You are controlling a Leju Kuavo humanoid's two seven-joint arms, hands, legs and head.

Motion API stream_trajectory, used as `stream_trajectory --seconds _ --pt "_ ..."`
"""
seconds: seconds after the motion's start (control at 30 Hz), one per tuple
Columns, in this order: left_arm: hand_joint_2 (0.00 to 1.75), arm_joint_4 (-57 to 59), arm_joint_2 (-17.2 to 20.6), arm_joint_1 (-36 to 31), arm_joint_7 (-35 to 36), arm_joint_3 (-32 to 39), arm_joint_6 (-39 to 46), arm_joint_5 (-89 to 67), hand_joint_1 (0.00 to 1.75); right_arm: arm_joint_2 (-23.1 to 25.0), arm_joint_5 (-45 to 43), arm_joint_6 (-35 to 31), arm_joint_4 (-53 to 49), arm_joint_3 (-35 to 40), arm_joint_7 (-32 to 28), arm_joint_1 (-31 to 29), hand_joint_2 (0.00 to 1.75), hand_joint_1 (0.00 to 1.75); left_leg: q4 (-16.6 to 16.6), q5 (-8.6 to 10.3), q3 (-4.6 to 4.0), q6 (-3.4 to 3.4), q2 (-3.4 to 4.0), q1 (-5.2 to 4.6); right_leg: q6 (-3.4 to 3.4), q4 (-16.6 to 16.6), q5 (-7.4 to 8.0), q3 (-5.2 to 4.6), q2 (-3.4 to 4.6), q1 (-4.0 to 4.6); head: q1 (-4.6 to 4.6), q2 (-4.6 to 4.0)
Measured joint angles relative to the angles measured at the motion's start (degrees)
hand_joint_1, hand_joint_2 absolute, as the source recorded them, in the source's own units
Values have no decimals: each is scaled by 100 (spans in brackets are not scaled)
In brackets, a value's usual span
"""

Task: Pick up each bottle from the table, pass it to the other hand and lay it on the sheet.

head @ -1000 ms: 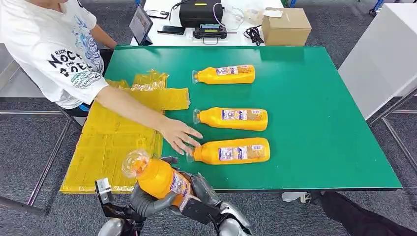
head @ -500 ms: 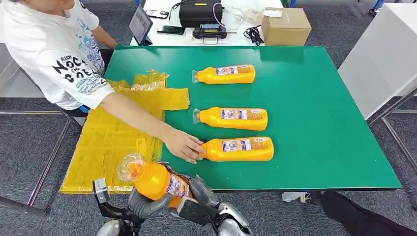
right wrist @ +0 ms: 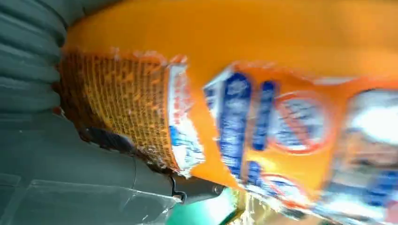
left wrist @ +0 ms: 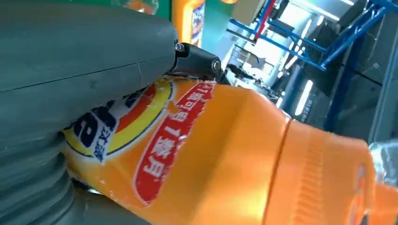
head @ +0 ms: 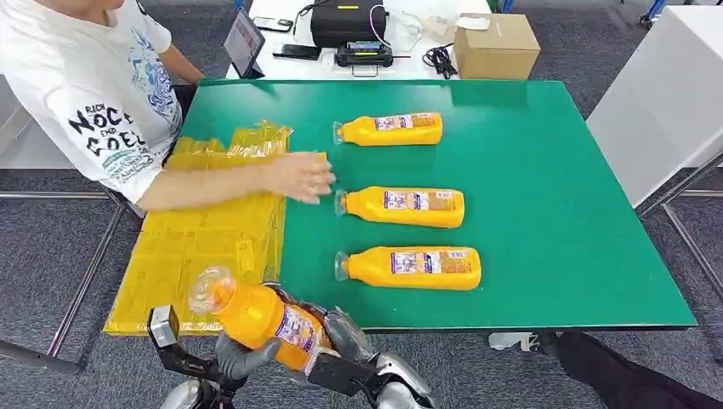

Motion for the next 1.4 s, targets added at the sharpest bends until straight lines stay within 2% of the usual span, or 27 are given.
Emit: stream_trajectory --seconds 0.27,0.63,0.8,0.87,0.97,1.03,1.13,1.17,1.4 --pt "175 -127 35 -1 88 18 236 133 175 -9 -308 -35 -639 -169 301 315 0 0 0 0 -1 0 -2 0 0 0 0 -2 -1 0 -2 0" --pt "175 -138 29 -217 547 376 937 505 175 -131 -1343 498 -2012 -642 -225 724 0 0 0 0 1 0 2 0 0 0 1 -1 0 0 -2 0" --pt "175 -103 26 -405 387 593 1804 35 175 -153 -2232 1325 -2676 -881 -597 937 0 0 0 0 -2 0 0 0 0 0 1 -3 -1 0 0 0" --pt "175 -87 24 -545 225 678 2406 -289 175 -144 -2533 1491 -2991 -995 -658 1026 0 0 0 0 -1 0 1 0 0 0 2 -3 -1 1 -2 0" --pt "175 -94 24 -782 -216 780 3585 -1176 175 -118 -2574 1428 -3352 -1145 -658 1105 0 0 0 2 0 0 2 0 0 1 3 -2 0 1 0 0" --pt "175 -120 24 -936 -302 800 3937 -1489 175 -98 -2563 1366 -3485 -1198 -656 1127 0 0 0 4 1 2 -1 0 0 1 3 2 -1 1 0 0" --pt "175 -162 31 -1247 -614 815 5650 -3310 175 -48 -2265 850 -3641 -1235 -686 1119 0 0 0 6 -1 2 0 0 1 2 4 1 -1 1 0 0" --pt "175 -162 35 -1376 -605 837 5953 -3728 175 -37 -2196 673 -3677 -1233 -689 1110 0 0 0 7 -1 3 -2 0 1 2 4 2 -1 0 0 0" --pt "175 -160 44 -1761 -583 966 6146 -4229 175 -13 -2127 375 -3832 -1233 -695 1090 0 0 0 6 0 3 0 0 1 2 4 4 -1 0 0 0"
